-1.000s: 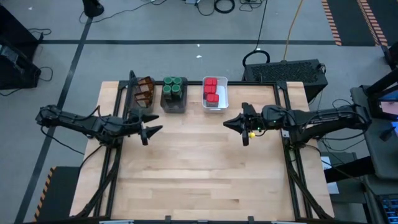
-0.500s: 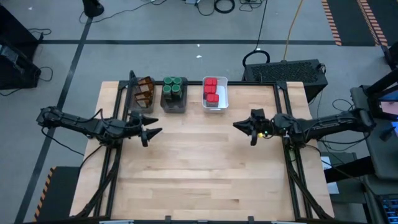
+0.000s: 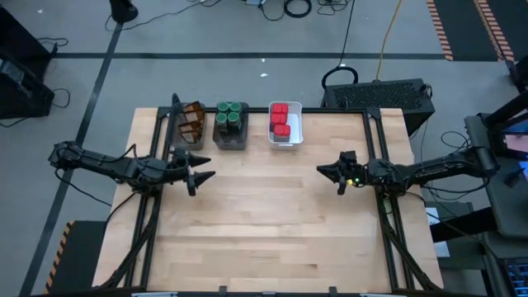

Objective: Sort spices by type
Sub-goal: Return to Home Position

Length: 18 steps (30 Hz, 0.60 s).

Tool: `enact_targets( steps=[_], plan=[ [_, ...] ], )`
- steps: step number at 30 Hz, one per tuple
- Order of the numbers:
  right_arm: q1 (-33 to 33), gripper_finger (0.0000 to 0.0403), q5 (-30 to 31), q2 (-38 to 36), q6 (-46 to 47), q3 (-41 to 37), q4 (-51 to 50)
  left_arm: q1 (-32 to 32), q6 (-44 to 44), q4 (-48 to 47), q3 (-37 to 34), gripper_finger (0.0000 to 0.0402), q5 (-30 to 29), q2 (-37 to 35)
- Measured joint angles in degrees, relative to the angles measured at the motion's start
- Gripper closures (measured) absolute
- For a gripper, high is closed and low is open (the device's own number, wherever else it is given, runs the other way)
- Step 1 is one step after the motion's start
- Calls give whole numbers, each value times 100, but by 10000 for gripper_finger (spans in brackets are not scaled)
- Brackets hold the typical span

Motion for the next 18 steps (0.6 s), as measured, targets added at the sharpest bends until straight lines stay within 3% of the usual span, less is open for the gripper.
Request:
enact_targets(
  steps=[8,18],
  plan=[
    [0,403,-18,-290,-352,17,-56,-97,-51,-288,0,98,68,-588],
    [0,403,-195,-1086,-640,17,-1264,-267,-166,-1049,2,98,53,-1665]
  ],
)
